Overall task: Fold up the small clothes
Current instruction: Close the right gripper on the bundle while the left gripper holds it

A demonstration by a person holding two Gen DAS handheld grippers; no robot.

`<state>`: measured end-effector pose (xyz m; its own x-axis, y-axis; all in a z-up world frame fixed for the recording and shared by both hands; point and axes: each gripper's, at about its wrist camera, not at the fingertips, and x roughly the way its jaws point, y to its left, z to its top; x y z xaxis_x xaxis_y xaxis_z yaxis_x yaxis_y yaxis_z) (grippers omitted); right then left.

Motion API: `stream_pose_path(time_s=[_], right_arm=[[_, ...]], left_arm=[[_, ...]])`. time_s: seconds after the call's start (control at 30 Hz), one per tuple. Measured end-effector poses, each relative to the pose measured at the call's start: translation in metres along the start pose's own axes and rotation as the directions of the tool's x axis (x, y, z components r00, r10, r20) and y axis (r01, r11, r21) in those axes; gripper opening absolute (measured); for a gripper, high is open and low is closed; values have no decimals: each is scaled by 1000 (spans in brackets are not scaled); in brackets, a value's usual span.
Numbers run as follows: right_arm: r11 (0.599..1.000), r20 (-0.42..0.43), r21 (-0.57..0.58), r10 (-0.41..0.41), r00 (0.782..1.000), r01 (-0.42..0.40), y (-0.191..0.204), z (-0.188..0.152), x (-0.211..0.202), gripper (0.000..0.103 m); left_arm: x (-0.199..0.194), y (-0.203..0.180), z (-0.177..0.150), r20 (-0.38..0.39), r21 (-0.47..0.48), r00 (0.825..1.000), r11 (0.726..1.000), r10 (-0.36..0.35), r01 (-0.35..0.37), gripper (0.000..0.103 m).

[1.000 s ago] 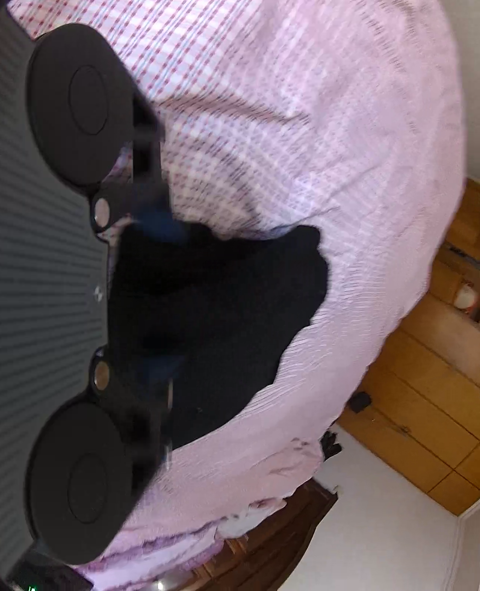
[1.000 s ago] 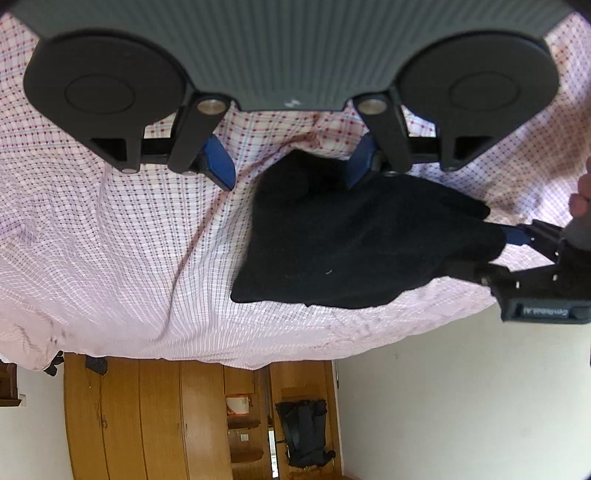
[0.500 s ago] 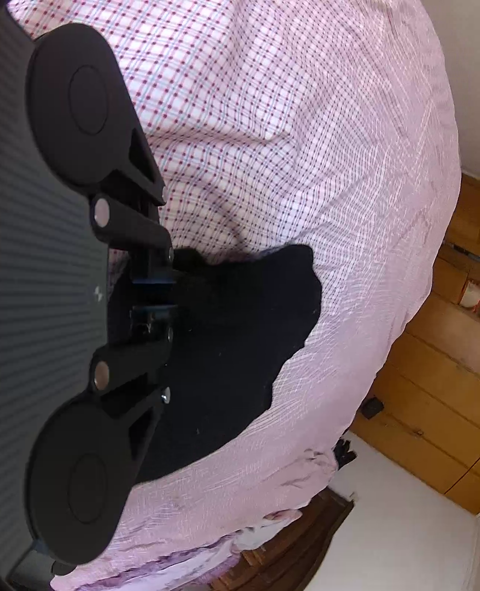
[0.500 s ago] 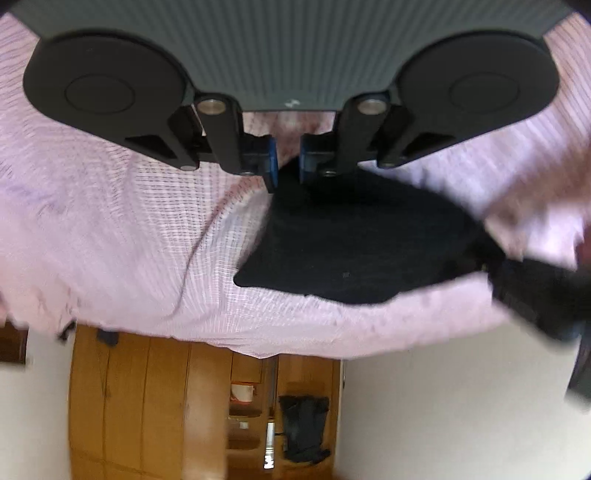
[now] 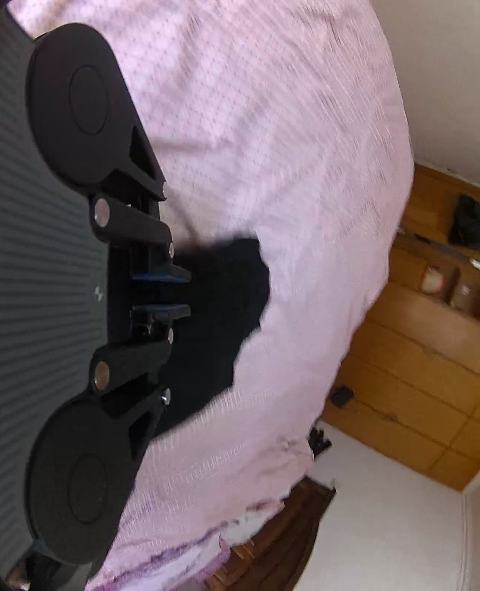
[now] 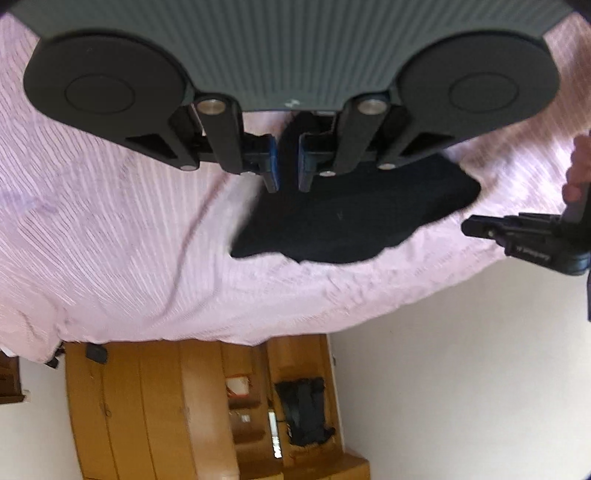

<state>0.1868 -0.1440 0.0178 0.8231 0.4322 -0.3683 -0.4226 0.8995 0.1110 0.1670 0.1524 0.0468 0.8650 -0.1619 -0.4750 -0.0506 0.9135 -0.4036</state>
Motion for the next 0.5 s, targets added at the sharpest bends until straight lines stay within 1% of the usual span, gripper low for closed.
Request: stream_pose_path(time_s=[0.07,0.1,0.13,0.2,0.27,0.3,0.33,0.37,0.4,0.5], right_arm=[[998,-35,63,12,999,-10,-2,4,21,13],[996,-51,91,28,998,-23,-1,2,30,12],[996,-71,91,30,997,-23,7,-3,36,12],[1000,-122,-4,4,992,-4,27,-14,48,12],[995,-144,-96,-36,989,23,39,-24,53,11],[993,-148,-111,-45,988,29,40,-28,54,11],[995,-155,-95,-41,987,26,37,-29,54,10],[999,-162,-47,-6,987,-2,34,-29,53,9],[999,-170,-30,8,985,-13,31,-30,51,9],[999,-181,-41,16,983,-24,30,-30,43,9]], left_arm=[[9,-16,1,14,28,1000,999,-17,17,12],[17,-24,-1,7,61,1000,998,-20,20,12],[22,-29,-3,-9,81,1000,997,-15,16,12],[35,-33,-12,-68,104,998,995,0,7,12],[45,-30,-19,-111,120,994,993,22,-9,12],[48,-28,-22,-121,129,992,992,34,-19,12],[51,-25,-23,-126,129,991,991,50,-34,12],[53,-21,-23,-129,116,990,993,52,-37,12],[54,-18,-22,-136,97,989,995,49,-36,12],[54,-16,-24,-130,102,990,994,57,-44,12]])
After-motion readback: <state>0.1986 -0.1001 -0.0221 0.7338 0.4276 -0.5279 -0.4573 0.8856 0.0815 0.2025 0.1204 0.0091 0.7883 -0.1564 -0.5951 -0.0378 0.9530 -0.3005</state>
